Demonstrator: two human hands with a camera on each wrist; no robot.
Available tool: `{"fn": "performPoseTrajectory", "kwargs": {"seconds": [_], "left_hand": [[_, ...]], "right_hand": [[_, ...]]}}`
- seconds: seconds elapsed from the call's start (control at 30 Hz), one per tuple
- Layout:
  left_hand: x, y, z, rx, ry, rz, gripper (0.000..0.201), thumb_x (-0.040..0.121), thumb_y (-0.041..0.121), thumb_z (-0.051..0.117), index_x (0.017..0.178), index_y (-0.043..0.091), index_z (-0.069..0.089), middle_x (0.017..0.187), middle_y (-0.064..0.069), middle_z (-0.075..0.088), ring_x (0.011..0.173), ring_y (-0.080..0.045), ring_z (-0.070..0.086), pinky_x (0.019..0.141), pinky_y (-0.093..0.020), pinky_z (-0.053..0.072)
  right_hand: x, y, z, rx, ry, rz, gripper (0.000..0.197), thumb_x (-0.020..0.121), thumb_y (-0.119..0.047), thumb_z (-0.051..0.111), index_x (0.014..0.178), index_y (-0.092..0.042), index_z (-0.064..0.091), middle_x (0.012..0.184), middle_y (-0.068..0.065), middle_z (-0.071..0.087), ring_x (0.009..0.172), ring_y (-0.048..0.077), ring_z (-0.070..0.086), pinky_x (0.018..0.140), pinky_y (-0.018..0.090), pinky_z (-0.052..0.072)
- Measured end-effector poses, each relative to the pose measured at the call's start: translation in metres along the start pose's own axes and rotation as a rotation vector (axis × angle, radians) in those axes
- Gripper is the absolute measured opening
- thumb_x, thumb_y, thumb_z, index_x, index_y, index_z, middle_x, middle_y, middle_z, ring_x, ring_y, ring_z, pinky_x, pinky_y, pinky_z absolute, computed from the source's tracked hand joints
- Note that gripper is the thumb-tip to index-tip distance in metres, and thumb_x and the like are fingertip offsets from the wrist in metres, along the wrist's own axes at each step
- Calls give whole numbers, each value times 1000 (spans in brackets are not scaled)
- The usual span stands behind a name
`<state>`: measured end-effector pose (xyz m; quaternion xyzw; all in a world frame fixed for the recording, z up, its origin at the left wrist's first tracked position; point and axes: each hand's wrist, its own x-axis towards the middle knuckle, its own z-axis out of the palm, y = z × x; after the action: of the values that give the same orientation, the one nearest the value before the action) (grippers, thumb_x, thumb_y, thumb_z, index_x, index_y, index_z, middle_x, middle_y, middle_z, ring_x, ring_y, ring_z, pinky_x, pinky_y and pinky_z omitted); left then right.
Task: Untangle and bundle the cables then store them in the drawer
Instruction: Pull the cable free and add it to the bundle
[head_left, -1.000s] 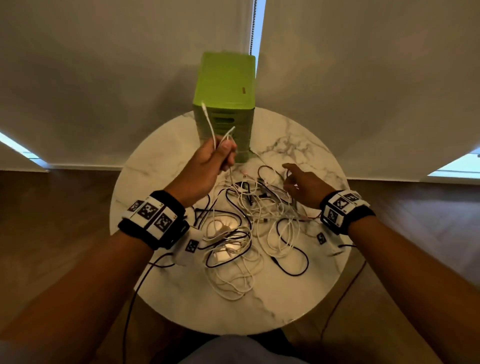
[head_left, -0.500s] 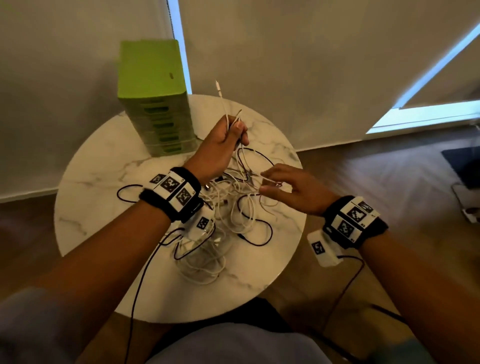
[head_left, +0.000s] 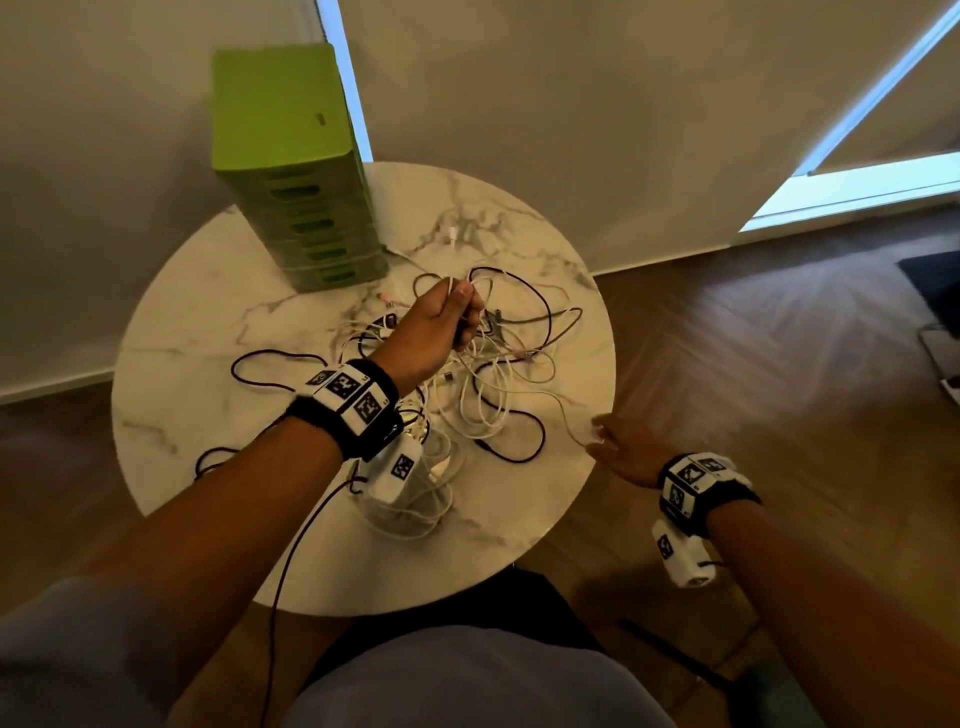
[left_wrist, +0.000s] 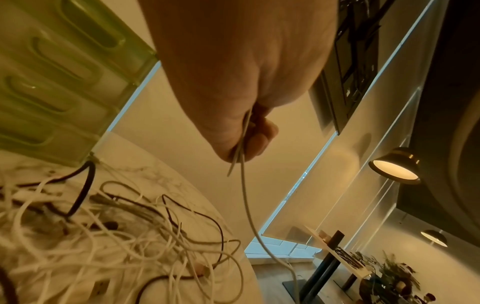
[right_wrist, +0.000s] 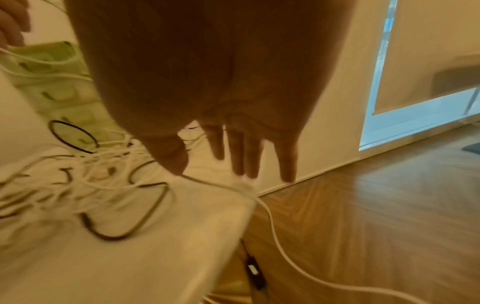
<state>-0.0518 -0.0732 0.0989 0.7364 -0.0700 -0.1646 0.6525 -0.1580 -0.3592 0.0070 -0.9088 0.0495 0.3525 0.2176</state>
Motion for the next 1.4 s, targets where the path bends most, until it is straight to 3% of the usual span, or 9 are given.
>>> {"fn": "performPoseTrajectory", "kwargs": {"seconds": [0.13,0.23,0.37,0.53,0.67,0.9,1.03,1.23,1.4], "left_hand": [[-6,-11,10,-63,34,-72,31,111,24,32,91,15,53,77,0,51,58,-6,46,56,-20,40],[-7,-12,16,-63,39,-79,31,111,25,32,92,15,54,76,0,51,60,-8,46,56,-21,39],[-8,-5,9,-29,17,-40,32,111,25,31,98,8,54,78,-1,53,61,-7,53,59,-23,44],[-2,12,-10,-24,96,18,39,111,34,28,102,9,56,78,2,59,62,-8,58,58,-21,46],[9,32,-33,-90,236,63,48,110,42,20,113,13,59,72,5,47,59,-5,40,53,-20,33],[35,38,-53,-449,244,179,31,111,21,31,138,29,45,69,6,54,55,-6,32,52,-20,28],[36,15,-48,-312,172,40,29,111,23,32,124,22,58,66,7,38,54,-7,23,51,-21,22],[48,-6,-65,-218,276,-150,41,110,40,32,85,17,54,66,3,22,55,-11,19,50,-23,22],[53,-38,-75,-215,291,-256,41,109,42,35,83,17,53,61,7,30,48,-8,26,48,-22,28]], "right_hand": [[9,-61,9,208,306,-329,78,87,-37,59,151,-5,28,155,16,30,142,28,34,112,25,24],[0,-122,9,295,169,-540,71,93,-25,61,152,-8,27,152,11,42,138,21,43,112,28,32],[-12,-155,8,334,276,-646,32,102,-30,51,129,-14,43,93,0,63,79,16,61,72,36,50],[-8,-135,-29,288,475,-585,17,105,-35,42,104,-20,49,79,-2,59,68,20,55,62,35,41],[10,-103,-47,339,580,-454,28,106,-40,37,116,-19,53,78,0,66,65,18,59,62,32,44],[38,-44,12,88,166,-289,21,105,-23,43,106,-14,63,105,8,67,99,27,62,84,31,42],[40,-53,26,-75,-46,-303,26,103,-24,47,119,-17,67,119,10,63,113,28,58,96,30,39],[69,-104,-59,92,258,-474,23,93,-8,58,110,-12,71,108,9,71,96,21,64,83,23,43],[126,-158,-87,-36,168,-446,25,97,-16,49,115,-11,66,112,13,70,104,30,63,82,30,46]]}}
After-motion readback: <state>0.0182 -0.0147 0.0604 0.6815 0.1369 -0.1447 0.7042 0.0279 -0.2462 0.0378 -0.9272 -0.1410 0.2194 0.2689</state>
